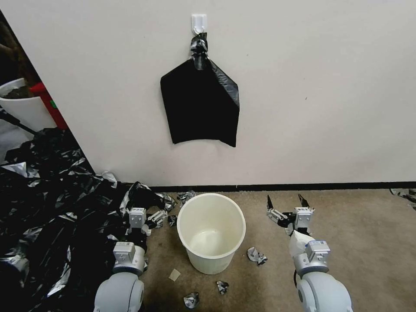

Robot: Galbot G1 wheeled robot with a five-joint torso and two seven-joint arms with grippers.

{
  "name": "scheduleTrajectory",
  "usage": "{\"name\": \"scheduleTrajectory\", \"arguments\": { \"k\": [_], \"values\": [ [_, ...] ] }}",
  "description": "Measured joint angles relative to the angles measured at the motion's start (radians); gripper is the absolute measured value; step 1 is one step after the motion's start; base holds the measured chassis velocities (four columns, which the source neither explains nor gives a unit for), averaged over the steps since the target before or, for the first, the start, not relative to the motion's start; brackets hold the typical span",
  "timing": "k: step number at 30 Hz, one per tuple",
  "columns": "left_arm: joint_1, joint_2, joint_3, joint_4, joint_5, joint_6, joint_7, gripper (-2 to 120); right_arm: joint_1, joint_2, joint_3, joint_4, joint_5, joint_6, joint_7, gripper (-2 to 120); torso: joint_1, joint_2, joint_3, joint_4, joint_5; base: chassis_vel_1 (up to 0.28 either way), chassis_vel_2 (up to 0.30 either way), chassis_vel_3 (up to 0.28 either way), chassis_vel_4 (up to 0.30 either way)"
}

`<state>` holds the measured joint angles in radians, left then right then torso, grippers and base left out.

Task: Place a trash bag onto the trash bin.

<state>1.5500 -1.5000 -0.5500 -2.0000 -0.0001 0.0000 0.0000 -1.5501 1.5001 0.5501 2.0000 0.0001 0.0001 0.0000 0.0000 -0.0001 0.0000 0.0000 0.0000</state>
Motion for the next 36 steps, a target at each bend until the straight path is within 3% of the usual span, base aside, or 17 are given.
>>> {"name": "scheduleTrajectory", "arguments": {
  "k": [36],
  "values": [
    [0.0,0.0,0.0,0.0,0.0,0.0,0.0,100,0.0,0.0,0.0,0.0,0.0,0.0,0.0,100,0.0,0.0,0.0,0.0,0.0,0.0,0.0,0.0,0.0]
  ]
}}
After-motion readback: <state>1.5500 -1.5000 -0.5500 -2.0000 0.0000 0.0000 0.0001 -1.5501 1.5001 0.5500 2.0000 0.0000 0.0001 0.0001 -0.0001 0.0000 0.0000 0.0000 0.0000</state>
